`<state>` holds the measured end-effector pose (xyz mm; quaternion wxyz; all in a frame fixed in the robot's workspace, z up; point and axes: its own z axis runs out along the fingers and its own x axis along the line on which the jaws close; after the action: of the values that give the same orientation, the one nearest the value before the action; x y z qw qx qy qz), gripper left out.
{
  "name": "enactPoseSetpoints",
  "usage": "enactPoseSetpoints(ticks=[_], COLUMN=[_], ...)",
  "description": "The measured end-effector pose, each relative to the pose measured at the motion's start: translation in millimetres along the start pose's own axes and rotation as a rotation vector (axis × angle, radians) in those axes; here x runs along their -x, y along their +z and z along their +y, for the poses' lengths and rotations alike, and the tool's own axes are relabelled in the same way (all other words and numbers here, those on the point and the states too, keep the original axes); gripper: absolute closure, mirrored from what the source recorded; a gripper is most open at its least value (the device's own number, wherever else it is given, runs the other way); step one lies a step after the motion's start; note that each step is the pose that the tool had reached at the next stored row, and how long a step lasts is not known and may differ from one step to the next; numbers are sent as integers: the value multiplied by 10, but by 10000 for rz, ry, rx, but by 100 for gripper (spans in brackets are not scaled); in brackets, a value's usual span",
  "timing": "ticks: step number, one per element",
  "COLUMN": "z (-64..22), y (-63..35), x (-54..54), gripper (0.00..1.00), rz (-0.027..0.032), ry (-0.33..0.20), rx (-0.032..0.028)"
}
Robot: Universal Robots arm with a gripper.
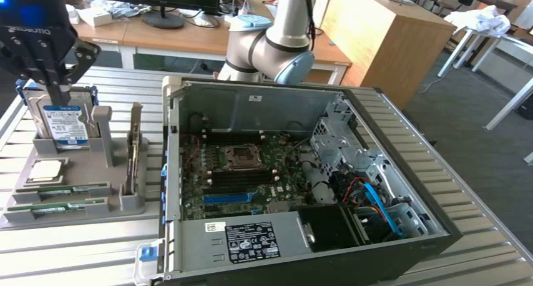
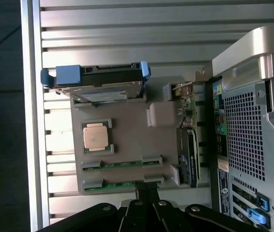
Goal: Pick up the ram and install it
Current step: 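Reach for the ram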
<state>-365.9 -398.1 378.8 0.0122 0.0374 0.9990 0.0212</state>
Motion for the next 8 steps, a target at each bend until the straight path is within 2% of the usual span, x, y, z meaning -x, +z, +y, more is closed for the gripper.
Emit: enactPoseSetpoints(ticks=[3, 8], z=[-4, -4], y=[3, 3], x=[-51, -53], gripper=[90, 90], rz=[2, 1], ry=[0, 0], rx=[-1, 0])
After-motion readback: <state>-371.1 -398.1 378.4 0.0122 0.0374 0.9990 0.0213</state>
